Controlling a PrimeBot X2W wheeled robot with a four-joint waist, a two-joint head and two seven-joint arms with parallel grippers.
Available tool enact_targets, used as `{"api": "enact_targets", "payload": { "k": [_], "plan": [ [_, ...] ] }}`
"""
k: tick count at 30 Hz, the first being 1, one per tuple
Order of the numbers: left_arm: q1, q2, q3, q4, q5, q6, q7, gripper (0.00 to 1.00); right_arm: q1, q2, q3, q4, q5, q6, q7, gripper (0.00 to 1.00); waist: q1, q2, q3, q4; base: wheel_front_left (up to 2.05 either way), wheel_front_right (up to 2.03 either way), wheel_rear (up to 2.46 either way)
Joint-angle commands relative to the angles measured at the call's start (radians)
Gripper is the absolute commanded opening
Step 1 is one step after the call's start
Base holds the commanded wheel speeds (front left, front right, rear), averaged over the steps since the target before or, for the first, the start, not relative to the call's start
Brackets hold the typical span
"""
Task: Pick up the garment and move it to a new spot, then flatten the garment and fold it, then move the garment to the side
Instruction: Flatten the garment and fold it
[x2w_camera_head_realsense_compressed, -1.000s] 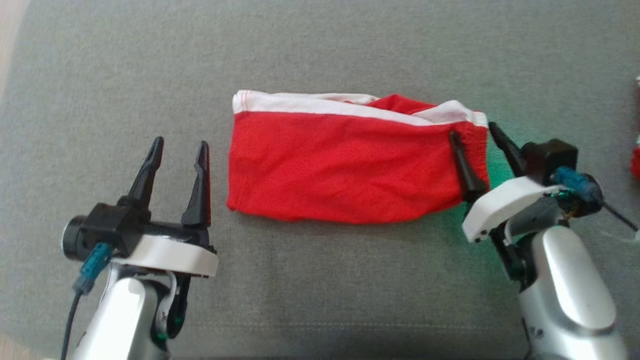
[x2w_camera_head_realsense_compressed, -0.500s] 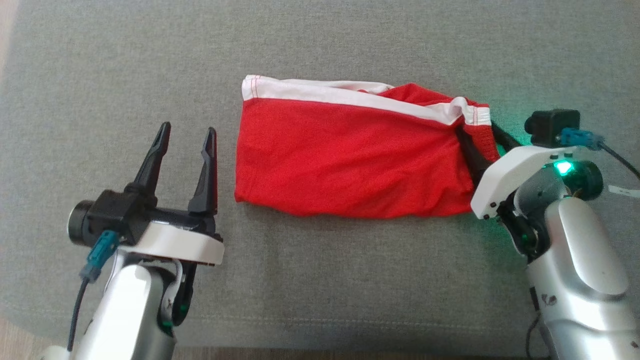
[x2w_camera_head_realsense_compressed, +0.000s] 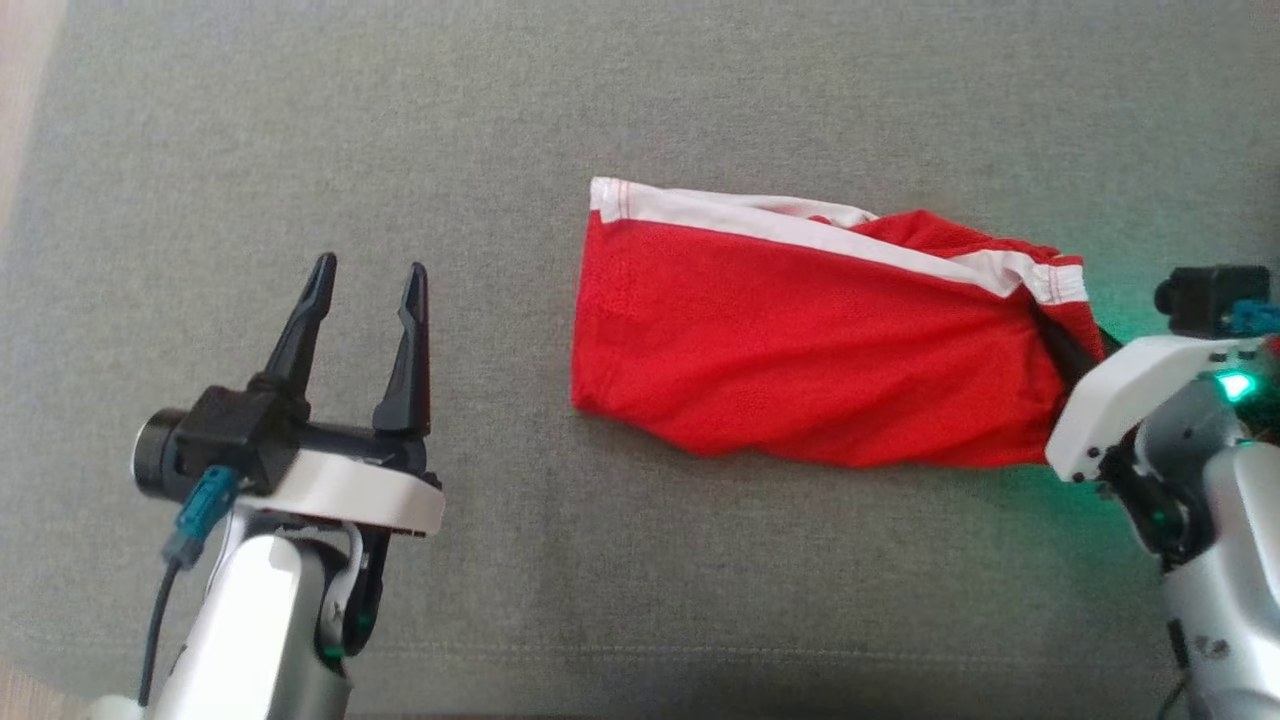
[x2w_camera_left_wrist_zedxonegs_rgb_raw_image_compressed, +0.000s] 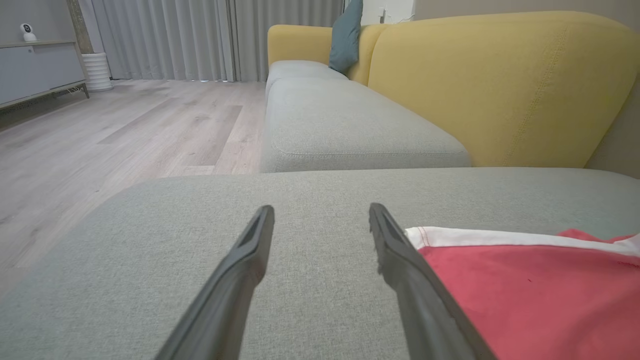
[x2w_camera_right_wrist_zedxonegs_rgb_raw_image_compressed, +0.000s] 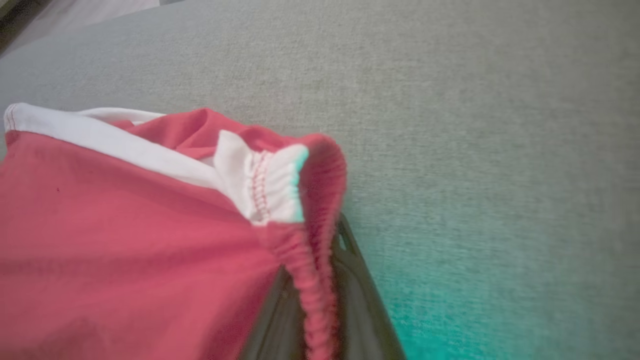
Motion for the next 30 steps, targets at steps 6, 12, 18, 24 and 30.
{"api": "enact_targets", "payload": {
  "k": [6, 12, 18, 24, 30],
  "plan": [
    [0.004, -0.001, 0.039, -0.021, 0.014, -0.008, -0.012, 1.0, -0.01, -0.008, 0.024, -0.082, 0.153, -0.001, 0.101, 0.0, 0.0, 0.0, -0.038, -0.013, 0.0, 0.0, 0.0],
    [0.013, -0.011, 0.029, -0.013, 0.023, -0.014, -0.012, 1.0, -0.031, 0.106, -0.044, -0.141, 0.421, -0.001, 0.322, 0.0, 0.0, 0.0, -0.06, -0.006, 0.0, 0.0, 0.0],
    [-0.004, -0.022, 0.022, -0.015, 0.026, -0.019, -0.012, 1.0, -0.083, 0.198, -0.077, -0.124, 0.619, -0.001, 0.411, 0.0, 0.0, 0.0, -0.048, 0.025, 0.0, 0.0, 0.0],
    [-0.022, -0.038, 0.017, -0.005, 0.026, -0.024, -0.012, 1.0, -0.172, 0.203, 0.143, 0.023, 0.814, -0.001, 0.209, 0.0, 0.0, 0.0, -0.03, 0.07, 0.0, 0.0, 0.0],
    [-0.027, -0.049, 0.016, 0.001, 0.026, -0.031, -0.012, 1.0, -0.258, 0.203, 0.32, 0.175, 0.832, -0.001, -0.011, 0.0, 0.0, 0.0, -0.024, 0.094, 0.0, 0.0, 0.0]
  ]
}}
